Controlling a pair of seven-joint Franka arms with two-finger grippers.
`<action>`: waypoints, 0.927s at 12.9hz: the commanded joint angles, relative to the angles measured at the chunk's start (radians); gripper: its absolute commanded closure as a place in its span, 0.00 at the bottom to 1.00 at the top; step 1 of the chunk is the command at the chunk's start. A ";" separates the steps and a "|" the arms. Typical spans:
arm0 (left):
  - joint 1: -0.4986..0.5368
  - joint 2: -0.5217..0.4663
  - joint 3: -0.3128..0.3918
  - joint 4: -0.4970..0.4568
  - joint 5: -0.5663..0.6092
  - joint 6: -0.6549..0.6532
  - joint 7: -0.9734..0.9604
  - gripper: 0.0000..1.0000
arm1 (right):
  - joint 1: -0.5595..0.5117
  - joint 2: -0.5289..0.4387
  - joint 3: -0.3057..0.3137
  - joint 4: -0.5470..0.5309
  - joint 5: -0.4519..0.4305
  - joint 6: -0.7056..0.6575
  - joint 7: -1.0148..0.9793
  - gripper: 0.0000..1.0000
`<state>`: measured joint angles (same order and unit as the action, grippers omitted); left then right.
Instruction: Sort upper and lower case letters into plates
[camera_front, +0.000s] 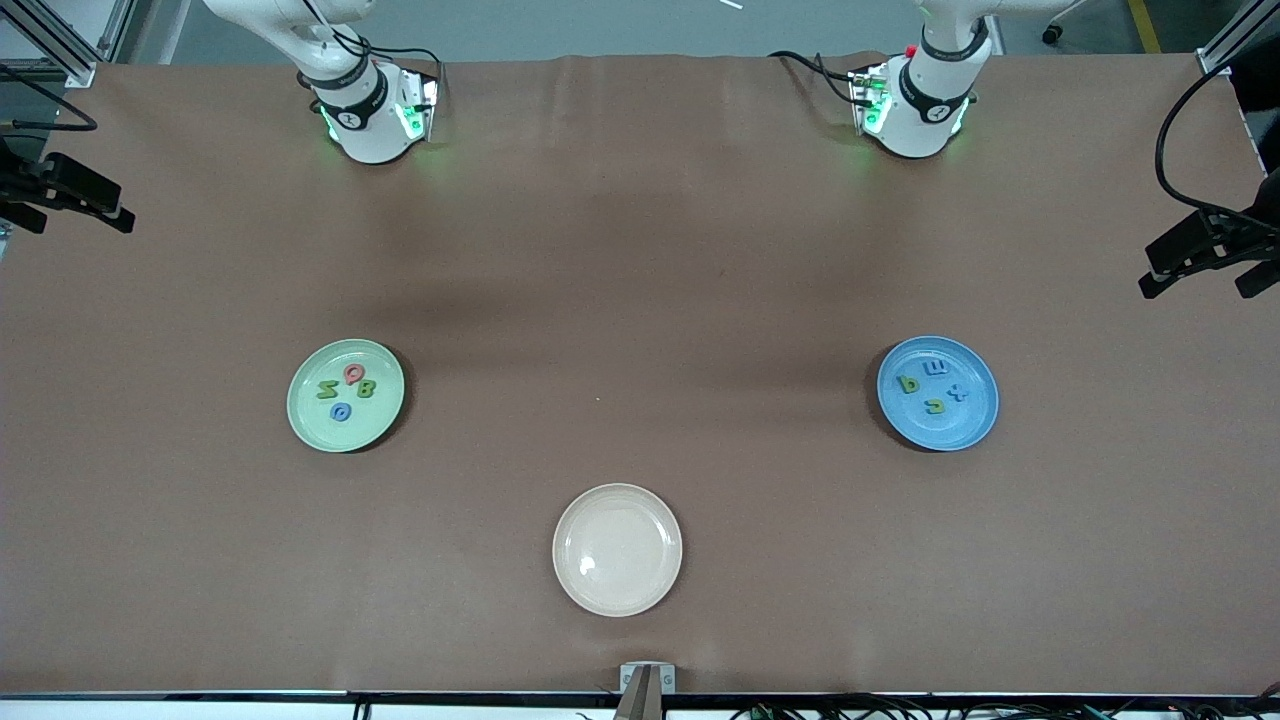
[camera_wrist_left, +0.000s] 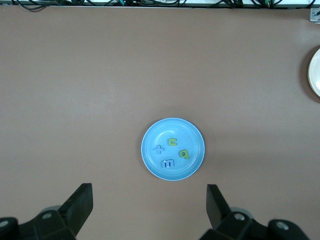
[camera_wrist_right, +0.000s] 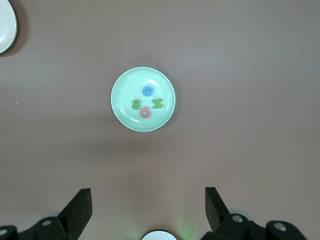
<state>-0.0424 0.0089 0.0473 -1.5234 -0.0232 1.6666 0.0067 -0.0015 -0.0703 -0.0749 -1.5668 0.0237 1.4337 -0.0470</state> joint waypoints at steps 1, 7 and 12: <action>-0.001 -0.006 -0.004 0.016 0.017 -0.030 0.019 0.00 | -0.002 -0.022 0.000 -0.019 0.005 0.004 0.030 0.00; 0.006 -0.017 -0.003 0.009 0.006 -0.064 0.019 0.00 | 0.000 -0.022 0.000 -0.019 0.005 0.004 0.030 0.00; 0.007 -0.017 -0.003 0.003 0.003 -0.064 0.018 0.00 | -0.002 -0.022 0.000 -0.019 0.010 0.010 0.033 0.00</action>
<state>-0.0420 0.0019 0.0470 -1.5209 -0.0232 1.6221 0.0078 -0.0016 -0.0703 -0.0754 -1.5668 0.0237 1.4348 -0.0311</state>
